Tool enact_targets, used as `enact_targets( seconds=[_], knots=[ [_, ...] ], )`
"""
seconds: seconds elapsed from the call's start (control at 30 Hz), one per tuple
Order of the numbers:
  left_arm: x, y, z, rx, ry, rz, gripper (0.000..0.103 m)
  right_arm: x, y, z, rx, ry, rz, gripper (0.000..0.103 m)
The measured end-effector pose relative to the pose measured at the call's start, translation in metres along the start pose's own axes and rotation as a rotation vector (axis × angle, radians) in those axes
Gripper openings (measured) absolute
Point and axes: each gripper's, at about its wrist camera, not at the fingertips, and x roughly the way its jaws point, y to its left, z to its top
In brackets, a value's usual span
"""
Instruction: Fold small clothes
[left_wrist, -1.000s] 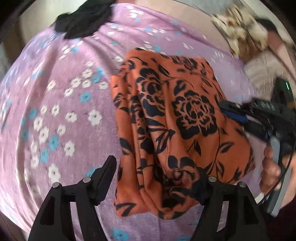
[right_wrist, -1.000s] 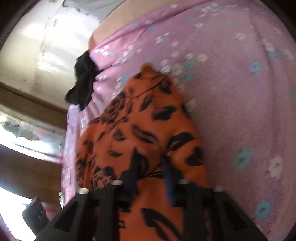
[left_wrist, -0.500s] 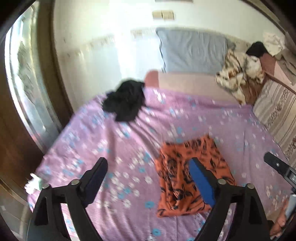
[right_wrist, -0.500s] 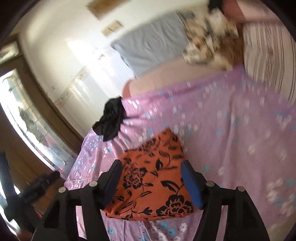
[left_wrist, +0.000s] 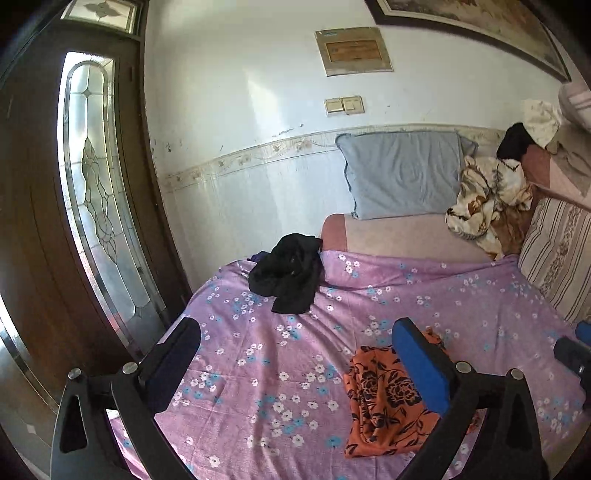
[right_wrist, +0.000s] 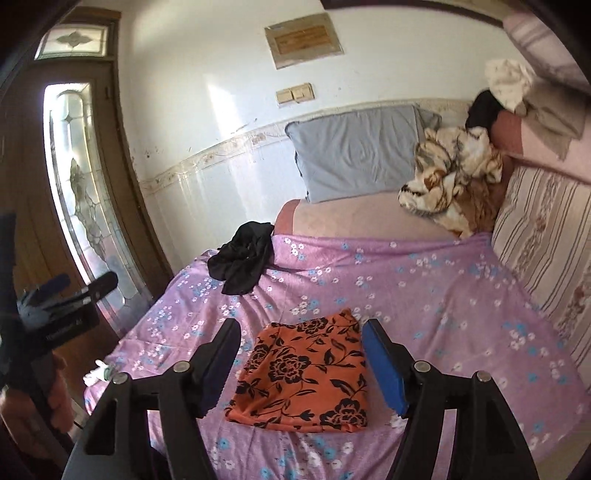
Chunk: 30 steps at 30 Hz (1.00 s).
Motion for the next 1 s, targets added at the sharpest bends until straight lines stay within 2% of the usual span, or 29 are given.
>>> enact_targets(
  seconds=[0.3, 0.57, 0.77, 1.0],
  knots=[
    [-0.003, 0.016, -0.001, -0.051, 0.028, 0.018, 0.103, -0.003, 0.015, -0.013, -0.06, 0.005, -0.019, 0.072],
    [-0.006, 0.028, -0.004, -0.058, 0.022, 0.045, 0.103, 0.016, 0.035, -0.027, -0.096, 0.07, 0.014, 0.072],
    [-0.008, 0.033, -0.004, -0.064, 0.02, 0.034, 0.103, 0.024, 0.054, -0.035, -0.137, 0.098, 0.038, 0.072],
    [-0.009, 0.035, -0.003, -0.068, 0.017, 0.025, 0.103, 0.021, 0.066, -0.034, -0.162, 0.091, 0.05, 0.072]
  ],
)
